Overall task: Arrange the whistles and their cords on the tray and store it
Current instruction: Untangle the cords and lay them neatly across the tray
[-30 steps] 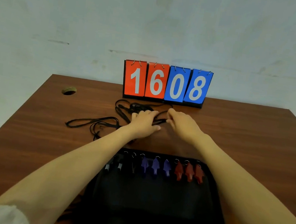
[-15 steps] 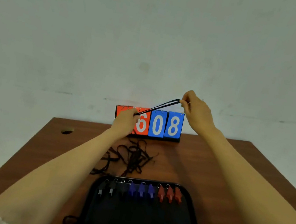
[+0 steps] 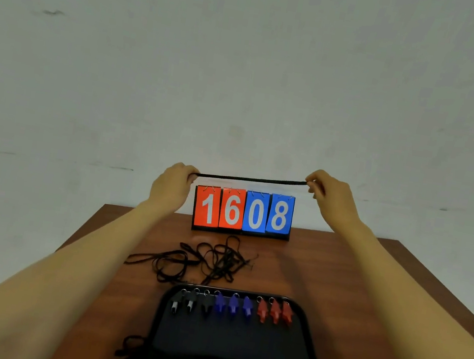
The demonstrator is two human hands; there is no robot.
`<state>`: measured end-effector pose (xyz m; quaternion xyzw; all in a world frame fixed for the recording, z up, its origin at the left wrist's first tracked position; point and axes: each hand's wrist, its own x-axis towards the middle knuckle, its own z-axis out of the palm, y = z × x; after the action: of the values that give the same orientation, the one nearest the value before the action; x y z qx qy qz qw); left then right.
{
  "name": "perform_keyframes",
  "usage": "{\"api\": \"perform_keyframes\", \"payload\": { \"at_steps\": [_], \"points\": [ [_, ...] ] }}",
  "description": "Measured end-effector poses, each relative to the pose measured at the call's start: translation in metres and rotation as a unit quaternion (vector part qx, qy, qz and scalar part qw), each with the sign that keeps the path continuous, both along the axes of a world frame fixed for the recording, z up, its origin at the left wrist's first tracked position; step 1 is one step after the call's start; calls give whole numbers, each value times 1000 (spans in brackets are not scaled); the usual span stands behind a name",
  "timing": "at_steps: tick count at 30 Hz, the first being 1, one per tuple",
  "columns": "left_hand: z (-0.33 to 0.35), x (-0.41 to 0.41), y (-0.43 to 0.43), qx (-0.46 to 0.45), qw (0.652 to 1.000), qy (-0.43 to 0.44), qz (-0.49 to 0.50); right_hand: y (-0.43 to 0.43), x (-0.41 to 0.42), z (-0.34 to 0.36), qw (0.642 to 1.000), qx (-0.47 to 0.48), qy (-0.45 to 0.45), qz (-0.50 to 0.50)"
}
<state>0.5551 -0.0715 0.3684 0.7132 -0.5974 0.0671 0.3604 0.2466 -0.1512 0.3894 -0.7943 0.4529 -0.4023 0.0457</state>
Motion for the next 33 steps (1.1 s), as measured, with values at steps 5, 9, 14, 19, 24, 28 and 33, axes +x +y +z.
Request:
{"api": "perform_keyframes", "payload": {
  "at_steps": [5, 9, 14, 19, 24, 28, 33],
  "points": [
    [-21, 9, 24, 3, 999, 32, 30, 8, -12, -21, 999, 28, 17, -36],
    [-38, 14, 40, 17, 997, 50, 48, 18, -20, -37, 993, 49, 53, -91],
    [-66, 17, 59, 52, 997, 5, 54, 36, -28, -64, 986, 86, 80, -116],
    [-103, 15, 76, 131, 990, 19, 57, 51, -39, -99, 970, 162, 145, -106],
    [-134, 14, 100, 190, 977, 96, 21, 65, -54, -130, 942, 248, 199, -104],
    [-157, 9, 113, 225, 970, 89, 18, 73, -65, -151, 923, 302, 211, -109],
    [-183, 4, 124, 284, 955, 81, 25, 83, -72, -172, 908, 341, 226, -95]
  ]
}}
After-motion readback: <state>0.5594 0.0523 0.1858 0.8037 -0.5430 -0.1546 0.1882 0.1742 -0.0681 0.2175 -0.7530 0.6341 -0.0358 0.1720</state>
